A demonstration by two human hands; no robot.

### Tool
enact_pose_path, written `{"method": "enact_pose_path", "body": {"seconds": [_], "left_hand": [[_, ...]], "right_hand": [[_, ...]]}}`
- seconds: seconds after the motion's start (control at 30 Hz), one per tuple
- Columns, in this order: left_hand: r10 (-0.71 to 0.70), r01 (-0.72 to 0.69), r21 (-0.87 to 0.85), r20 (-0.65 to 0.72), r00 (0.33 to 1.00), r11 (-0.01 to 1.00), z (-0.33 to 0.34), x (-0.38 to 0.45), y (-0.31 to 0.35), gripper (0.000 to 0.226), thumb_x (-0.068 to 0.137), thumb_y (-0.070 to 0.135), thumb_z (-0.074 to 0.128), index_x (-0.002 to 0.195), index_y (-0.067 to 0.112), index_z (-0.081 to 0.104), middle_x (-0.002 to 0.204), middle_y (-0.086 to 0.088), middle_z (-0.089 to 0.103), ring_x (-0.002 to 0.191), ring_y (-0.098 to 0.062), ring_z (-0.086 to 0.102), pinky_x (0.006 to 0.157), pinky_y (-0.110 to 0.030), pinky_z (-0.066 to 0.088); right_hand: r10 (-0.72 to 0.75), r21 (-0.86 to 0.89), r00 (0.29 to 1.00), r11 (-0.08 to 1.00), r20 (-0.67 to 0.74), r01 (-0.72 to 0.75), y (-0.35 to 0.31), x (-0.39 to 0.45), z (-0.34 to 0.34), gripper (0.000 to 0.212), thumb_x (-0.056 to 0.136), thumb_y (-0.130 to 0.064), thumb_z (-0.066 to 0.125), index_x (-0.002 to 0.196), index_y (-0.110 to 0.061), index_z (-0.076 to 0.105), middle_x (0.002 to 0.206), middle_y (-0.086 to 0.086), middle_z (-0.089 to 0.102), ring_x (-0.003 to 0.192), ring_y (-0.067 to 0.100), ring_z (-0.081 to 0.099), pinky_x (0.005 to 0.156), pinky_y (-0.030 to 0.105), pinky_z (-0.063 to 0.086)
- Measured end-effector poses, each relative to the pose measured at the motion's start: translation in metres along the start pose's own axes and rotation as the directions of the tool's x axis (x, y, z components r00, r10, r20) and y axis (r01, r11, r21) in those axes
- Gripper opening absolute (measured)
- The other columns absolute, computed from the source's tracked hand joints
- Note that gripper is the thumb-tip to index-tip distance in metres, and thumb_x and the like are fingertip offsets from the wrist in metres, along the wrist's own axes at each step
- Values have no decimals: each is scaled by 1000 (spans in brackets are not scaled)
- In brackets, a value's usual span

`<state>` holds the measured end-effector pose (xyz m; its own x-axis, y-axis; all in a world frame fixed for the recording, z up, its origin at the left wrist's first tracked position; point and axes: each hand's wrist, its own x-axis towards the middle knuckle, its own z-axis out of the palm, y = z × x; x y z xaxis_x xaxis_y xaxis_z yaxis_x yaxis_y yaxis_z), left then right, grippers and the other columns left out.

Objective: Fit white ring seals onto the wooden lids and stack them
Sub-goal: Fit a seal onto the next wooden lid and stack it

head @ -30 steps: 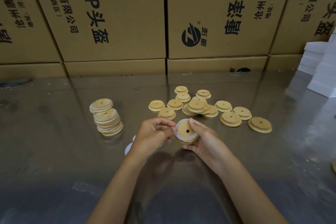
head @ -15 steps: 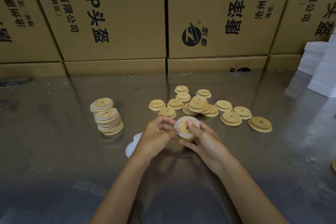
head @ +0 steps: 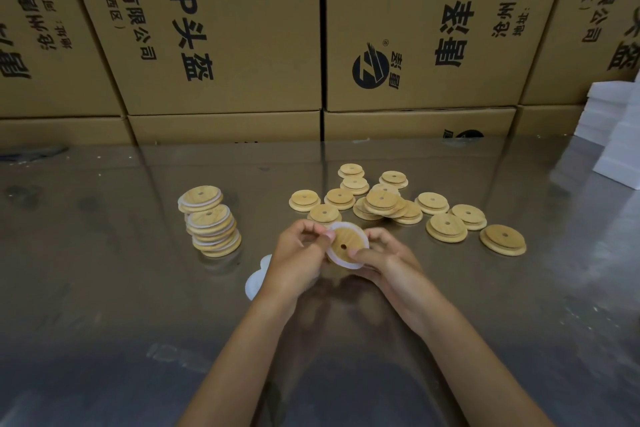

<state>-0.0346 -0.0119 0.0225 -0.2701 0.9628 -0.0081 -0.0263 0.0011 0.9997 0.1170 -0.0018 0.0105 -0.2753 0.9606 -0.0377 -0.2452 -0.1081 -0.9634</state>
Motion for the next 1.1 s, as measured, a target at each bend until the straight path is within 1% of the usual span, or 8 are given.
{"method": "enact_pose_path", "body": {"seconds": [0.2,0.37,0.57,0.63,0.7,0.77,0.93,1.1], "left_hand": [[51,-56,49,91,995,997,1,-4,1,4,87,8,69,83,9,67,86,-8,74,77,-16,68,82,-38,56],[-1,-7,58,146,989,998,-4,-2,3,9,89,13,69,88,4,69,94,-15,73,83,-23,68,83,-34,57],[-68,58,50,209,976,997,-10,1,3,16,91,15,66,93,0,70,92,-18,73,71,-22,65,82,-35,47],[-60,42,79,246,967,996,-8,-1,3,14,91,17,67,90,4,71,94,-17,73,67,-20,65,75,-26,52],[-52,29,89,271,961,996,-5,-2,2,15,91,18,67,90,4,72,94,-16,72,67,-20,66,77,-31,58],[-41,20,82,272,962,996,-3,-3,0,17,90,18,68,92,2,71,93,-17,72,69,-20,65,80,-38,59],[8,-19,58,196,980,998,1,-5,-1,18,87,21,71,87,3,71,82,-10,70,70,-13,66,64,-31,59],[-11,-17,165,163,987,986,10,-9,-3,22,86,27,73,86,6,68,78,-4,69,59,-18,67,77,-42,58]], "right_hand": [[-58,-93,998,994,-22,56,2,-2,4,17,92,-20,68,107,-13,73,104,14,73,96,20,66,92,39,50],[-36,-9,999,999,12,36,1,-2,1,17,94,-22,64,107,-14,73,100,9,74,93,18,67,86,33,50],[-24,66,999,998,32,22,-7,-2,-3,23,99,-18,55,115,-6,68,106,12,73,94,18,68,80,29,52],[-28,103,1000,994,10,26,-10,-2,-5,24,100,-17,54,116,-4,66,105,12,72,94,20,68,78,28,52],[-17,129,1000,991,-12,18,-10,-2,-7,26,99,-18,54,119,-4,65,105,12,71,93,21,68,78,29,51],[-9,147,1000,989,-25,13,-8,-2,-7,26,99,-19,55,118,-5,65,104,11,71,92,21,68,81,32,50],[-20,184,999,983,-28,25,-7,-1,-7,26,96,-18,59,118,-5,65,109,15,73,100,26,70,94,37,51],[-8,232,998,973,-61,21,-8,0,-8,28,93,-8,63,119,0,64,112,19,71,97,24,69,96,38,51]]}}
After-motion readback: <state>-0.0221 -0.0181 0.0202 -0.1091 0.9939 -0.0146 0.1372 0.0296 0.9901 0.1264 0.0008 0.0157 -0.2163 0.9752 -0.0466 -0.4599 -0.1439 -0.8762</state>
